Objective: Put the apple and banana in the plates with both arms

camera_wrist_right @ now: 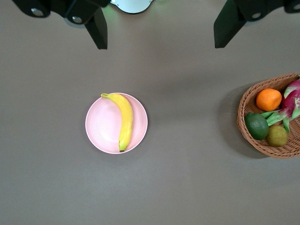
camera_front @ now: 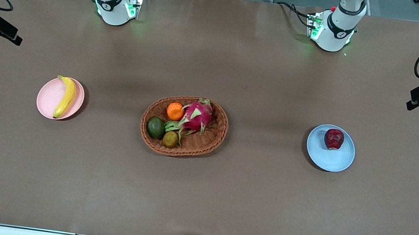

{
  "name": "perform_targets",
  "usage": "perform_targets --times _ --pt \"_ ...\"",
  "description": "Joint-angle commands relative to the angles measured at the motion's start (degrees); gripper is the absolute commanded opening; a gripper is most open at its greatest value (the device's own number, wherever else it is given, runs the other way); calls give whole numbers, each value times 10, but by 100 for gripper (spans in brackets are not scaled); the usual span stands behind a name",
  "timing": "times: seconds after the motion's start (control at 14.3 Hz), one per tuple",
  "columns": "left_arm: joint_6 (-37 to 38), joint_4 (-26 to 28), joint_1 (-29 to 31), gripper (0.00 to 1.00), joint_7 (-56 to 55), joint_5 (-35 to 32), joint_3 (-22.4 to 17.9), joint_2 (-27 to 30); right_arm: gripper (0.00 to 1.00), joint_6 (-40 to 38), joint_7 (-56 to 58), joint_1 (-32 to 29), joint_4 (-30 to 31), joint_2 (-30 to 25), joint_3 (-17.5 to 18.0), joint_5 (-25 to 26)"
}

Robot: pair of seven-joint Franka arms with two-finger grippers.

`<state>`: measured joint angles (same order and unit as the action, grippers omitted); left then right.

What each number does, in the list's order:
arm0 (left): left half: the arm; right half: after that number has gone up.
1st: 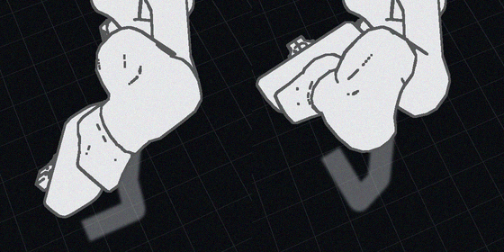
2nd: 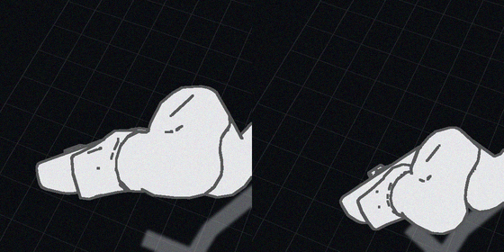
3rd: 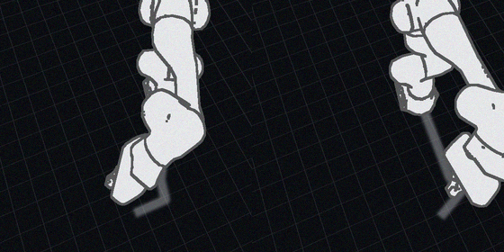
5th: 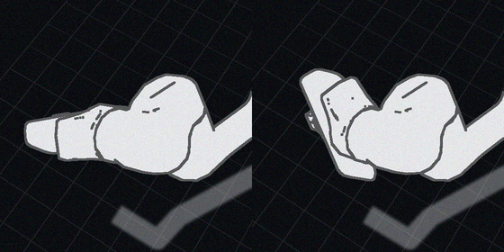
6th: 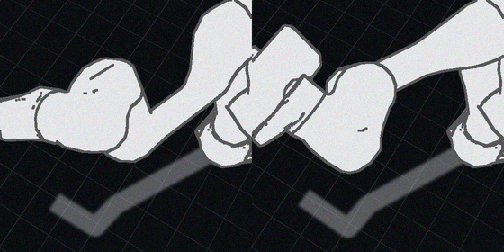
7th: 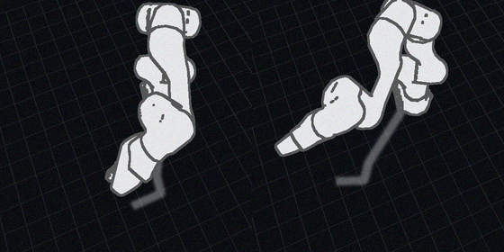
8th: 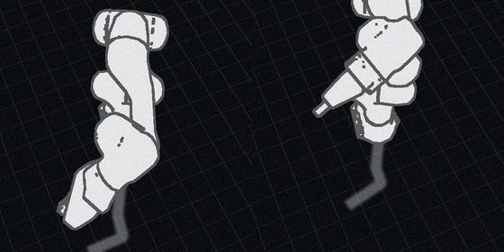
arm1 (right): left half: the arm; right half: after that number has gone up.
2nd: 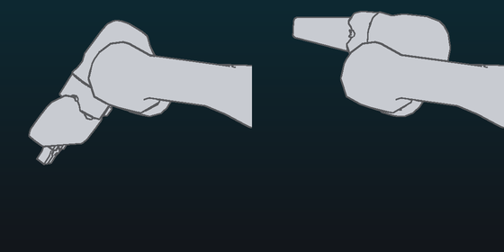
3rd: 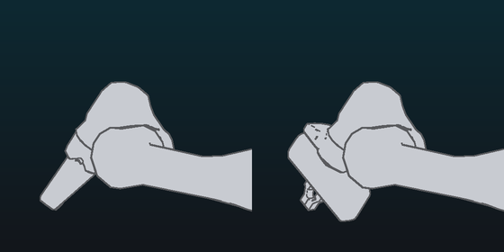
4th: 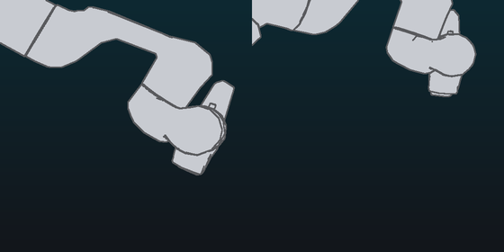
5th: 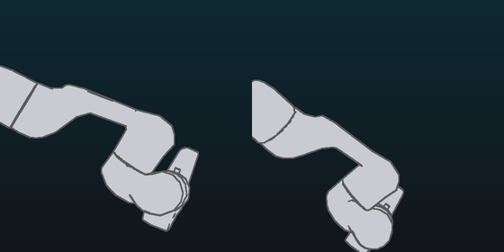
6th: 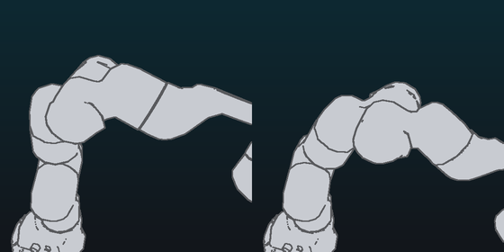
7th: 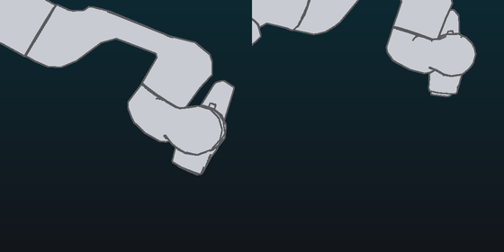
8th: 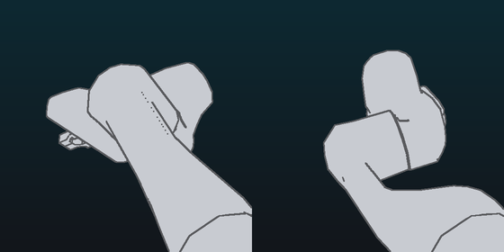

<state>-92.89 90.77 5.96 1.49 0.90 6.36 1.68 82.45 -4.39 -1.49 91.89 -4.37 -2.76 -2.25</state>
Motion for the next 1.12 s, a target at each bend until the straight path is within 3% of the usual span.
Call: perform_targets --times 0.0,0.42,0.63,1.05 --pt "-2 -1 -13 100 5 9 -11 3 100 7 -3 -7 23 -27 0 2" --pt "1 -1 -28 100 4 9 -17 3 100 10 -1 2 21 -28 0 2" --pt "3 -1 -63 100 4 9 -56 3 100 10 35 4 19 -27 2 12" --pt "10 -2 -62 100 4 9 -57 5 100 3 64 4 17 -27 3 23"
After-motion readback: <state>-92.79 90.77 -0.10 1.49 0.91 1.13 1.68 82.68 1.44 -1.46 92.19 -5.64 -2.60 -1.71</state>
